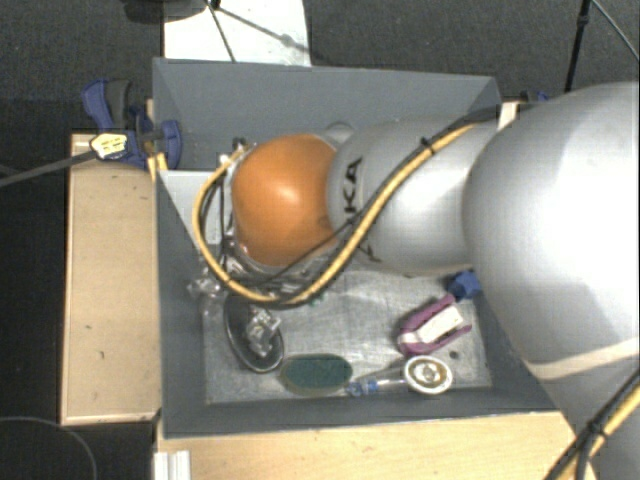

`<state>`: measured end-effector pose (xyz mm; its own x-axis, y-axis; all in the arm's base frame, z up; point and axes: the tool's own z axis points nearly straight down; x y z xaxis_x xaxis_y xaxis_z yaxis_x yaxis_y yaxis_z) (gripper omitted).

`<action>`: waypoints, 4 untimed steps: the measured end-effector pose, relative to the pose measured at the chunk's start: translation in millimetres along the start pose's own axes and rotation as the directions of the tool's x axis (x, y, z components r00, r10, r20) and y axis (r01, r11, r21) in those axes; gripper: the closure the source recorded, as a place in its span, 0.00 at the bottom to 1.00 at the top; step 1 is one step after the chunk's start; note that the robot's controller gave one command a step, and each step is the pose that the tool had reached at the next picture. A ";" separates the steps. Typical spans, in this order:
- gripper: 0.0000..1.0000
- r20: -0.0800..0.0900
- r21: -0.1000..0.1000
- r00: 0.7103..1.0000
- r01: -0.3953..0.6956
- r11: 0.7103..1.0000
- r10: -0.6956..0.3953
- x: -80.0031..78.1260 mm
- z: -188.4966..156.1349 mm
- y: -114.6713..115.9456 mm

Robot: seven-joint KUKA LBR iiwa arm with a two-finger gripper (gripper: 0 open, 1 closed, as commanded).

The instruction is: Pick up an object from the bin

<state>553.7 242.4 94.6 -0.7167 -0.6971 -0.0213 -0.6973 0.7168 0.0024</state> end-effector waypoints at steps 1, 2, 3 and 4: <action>0.00 0.005 0.006 0.994 0.110 0.994 -0.110 -1.3 -0.4 -3.1; 0.00 0.002 0.016 0.979 0.204 0.979 -0.204 -1.5 -1.4 -11.3; 1.00 -0.018 0.011 0.979 0.201 0.980 -0.201 2.5 -1.8 -13.4; 1.00 -0.018 0.010 0.980 0.200 0.980 -0.200 2.5 -1.8 -13.4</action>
Offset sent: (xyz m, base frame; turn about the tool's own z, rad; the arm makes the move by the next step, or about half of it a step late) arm 0.0363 -0.0180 -0.0246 -0.4544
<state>561.2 231.0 96.3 -0.5632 -0.8263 -0.0034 -0.8262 0.5632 -0.0124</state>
